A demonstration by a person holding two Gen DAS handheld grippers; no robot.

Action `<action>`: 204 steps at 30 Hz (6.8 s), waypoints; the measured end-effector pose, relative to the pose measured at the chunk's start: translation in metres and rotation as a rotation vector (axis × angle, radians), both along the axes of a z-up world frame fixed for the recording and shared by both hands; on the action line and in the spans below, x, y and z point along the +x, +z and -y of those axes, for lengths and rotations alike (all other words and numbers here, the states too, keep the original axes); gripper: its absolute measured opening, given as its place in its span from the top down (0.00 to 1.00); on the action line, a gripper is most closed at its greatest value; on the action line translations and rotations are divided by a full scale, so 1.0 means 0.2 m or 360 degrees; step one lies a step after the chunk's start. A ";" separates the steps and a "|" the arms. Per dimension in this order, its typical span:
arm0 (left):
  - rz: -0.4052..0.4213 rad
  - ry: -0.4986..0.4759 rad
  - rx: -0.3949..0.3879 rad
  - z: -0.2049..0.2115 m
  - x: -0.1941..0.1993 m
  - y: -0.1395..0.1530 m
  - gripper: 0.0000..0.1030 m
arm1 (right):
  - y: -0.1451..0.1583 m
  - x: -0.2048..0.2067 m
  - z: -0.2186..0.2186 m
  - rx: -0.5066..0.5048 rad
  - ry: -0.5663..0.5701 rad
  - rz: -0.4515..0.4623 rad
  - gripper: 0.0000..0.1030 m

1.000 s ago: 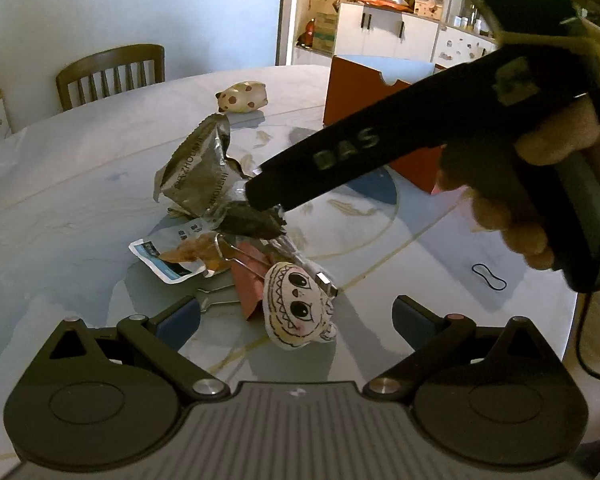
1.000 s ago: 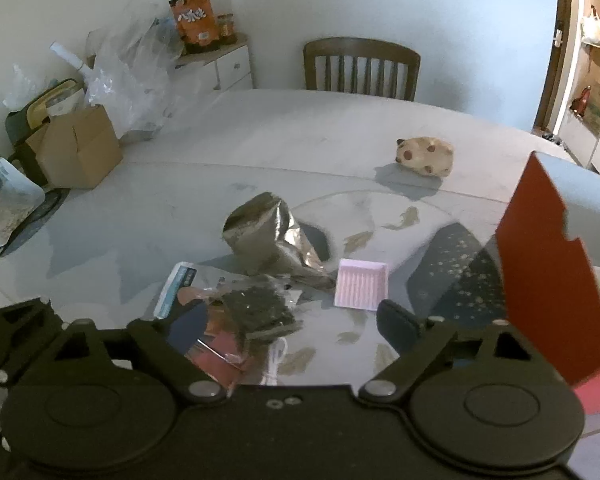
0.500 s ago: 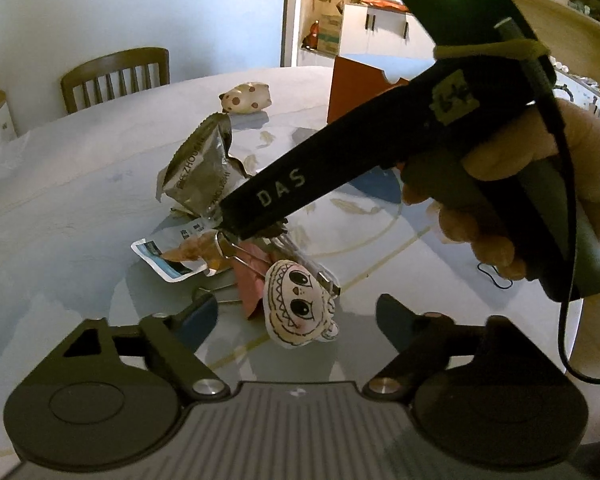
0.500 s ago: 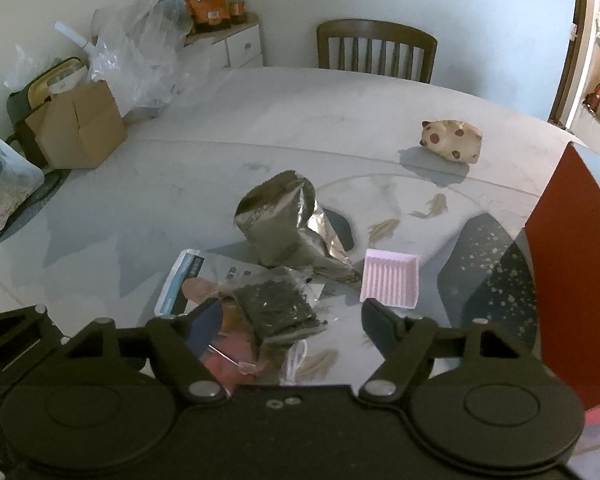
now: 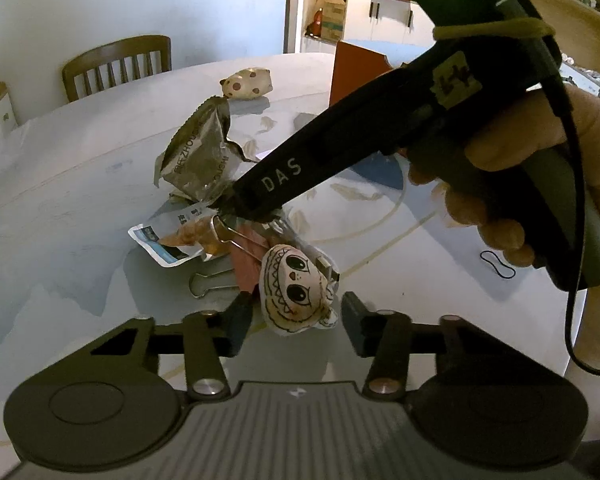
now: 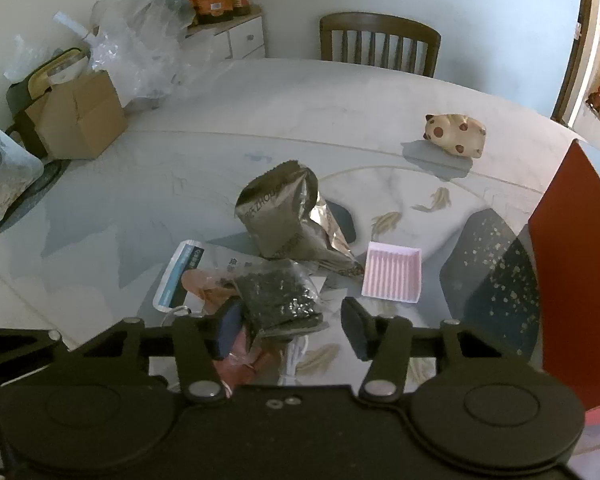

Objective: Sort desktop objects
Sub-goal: 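Grasp the white doll-face plush with left gripper while right grasps dark tea packet, then carry the plush and the dark packet over the red shoebox, then lower both items into the shoebox and open both grippers, then withdraw both grippers from the shoebox toward the table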

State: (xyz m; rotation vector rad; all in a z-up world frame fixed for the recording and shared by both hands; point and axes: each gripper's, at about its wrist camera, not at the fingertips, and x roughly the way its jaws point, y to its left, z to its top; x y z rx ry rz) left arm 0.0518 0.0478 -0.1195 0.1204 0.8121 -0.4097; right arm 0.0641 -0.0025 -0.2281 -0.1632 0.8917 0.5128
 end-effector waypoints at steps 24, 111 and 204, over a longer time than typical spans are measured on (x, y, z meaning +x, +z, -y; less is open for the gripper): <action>-0.0017 0.0049 -0.0109 -0.03 -0.01 0.04 0.70 | 0.08 -0.09 0.11 -0.0052 -0.0047 0.0080 0.76; 0.0074 -0.0222 -0.0187 1.24 0.75 0.48 0.70 | 0.36 0.24 1.64 0.0079 -0.0511 0.0183 0.76; -0.0057 -0.0066 -0.0248 1.18 0.82 0.61 0.43 | 0.44 0.33 1.63 0.0159 -0.0303 0.0121 0.34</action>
